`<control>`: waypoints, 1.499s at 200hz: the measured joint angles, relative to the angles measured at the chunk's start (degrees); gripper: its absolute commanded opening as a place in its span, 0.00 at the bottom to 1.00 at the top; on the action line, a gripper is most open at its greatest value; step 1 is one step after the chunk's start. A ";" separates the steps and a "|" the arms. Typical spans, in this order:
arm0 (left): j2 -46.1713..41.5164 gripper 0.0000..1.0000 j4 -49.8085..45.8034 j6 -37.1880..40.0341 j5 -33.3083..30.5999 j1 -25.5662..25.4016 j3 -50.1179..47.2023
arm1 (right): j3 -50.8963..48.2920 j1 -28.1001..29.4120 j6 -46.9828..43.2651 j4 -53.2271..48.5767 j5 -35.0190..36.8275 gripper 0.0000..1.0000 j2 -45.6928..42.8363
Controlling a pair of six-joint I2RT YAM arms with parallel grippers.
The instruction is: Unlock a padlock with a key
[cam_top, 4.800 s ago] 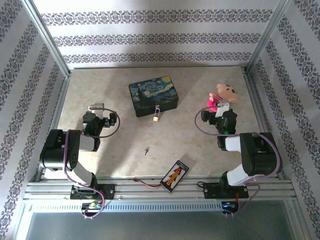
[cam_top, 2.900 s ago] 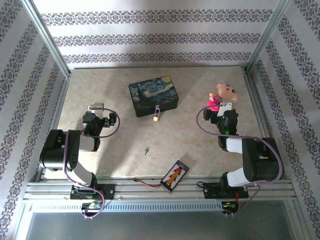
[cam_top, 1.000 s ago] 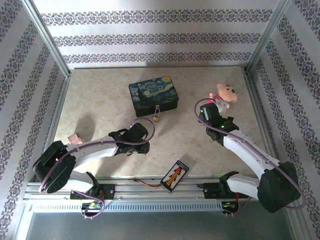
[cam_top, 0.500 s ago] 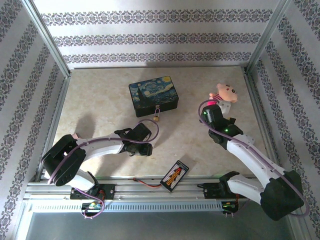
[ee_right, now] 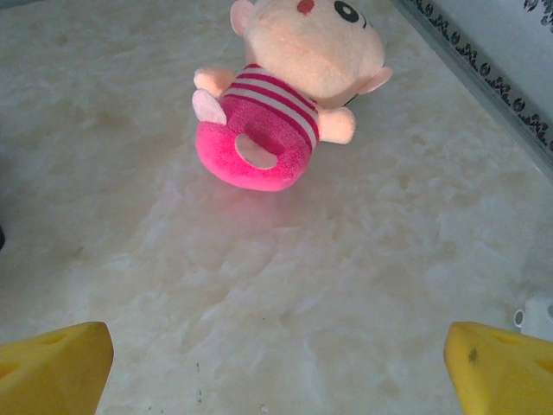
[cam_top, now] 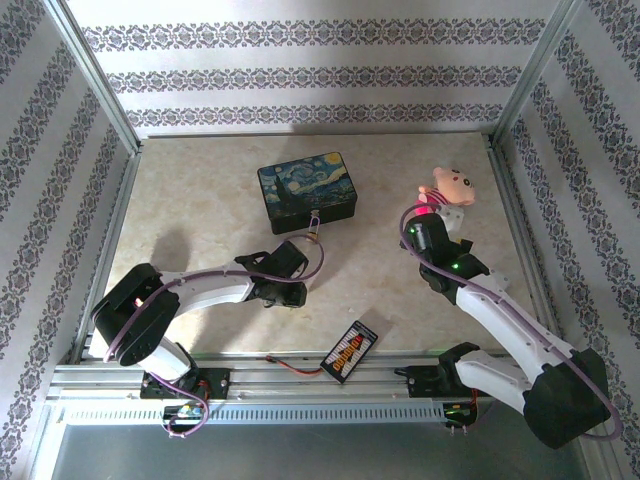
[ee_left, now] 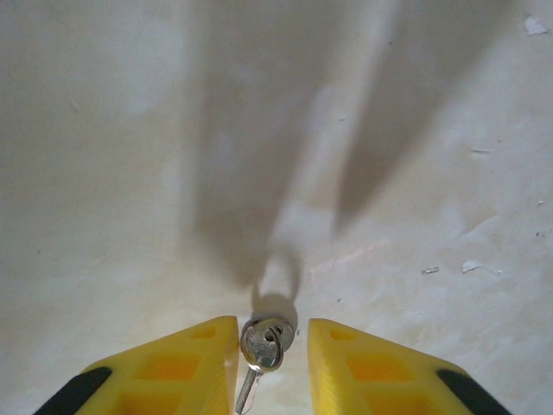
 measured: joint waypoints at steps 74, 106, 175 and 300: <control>0.81 0.31 -0.50 0.26 -0.26 0.00 1.60 | 0.00 0.00 0.26 0.00 -0.61 0.98 1.18; 1.14 0.23 -1.60 0.37 -0.66 0.00 2.62 | 0.00 0.00 0.26 0.00 -0.59 0.98 1.18; 2.32 0.21 -3.93 0.35 -1.11 0.00 3.08 | 0.00 0.00 0.22 -0.04 -0.59 0.98 1.01; 3.89 0.00 -4.37 1.09 -0.87 -0.02 4.90 | 0.00 0.00 0.22 -0.28 -0.61 0.98 -1.46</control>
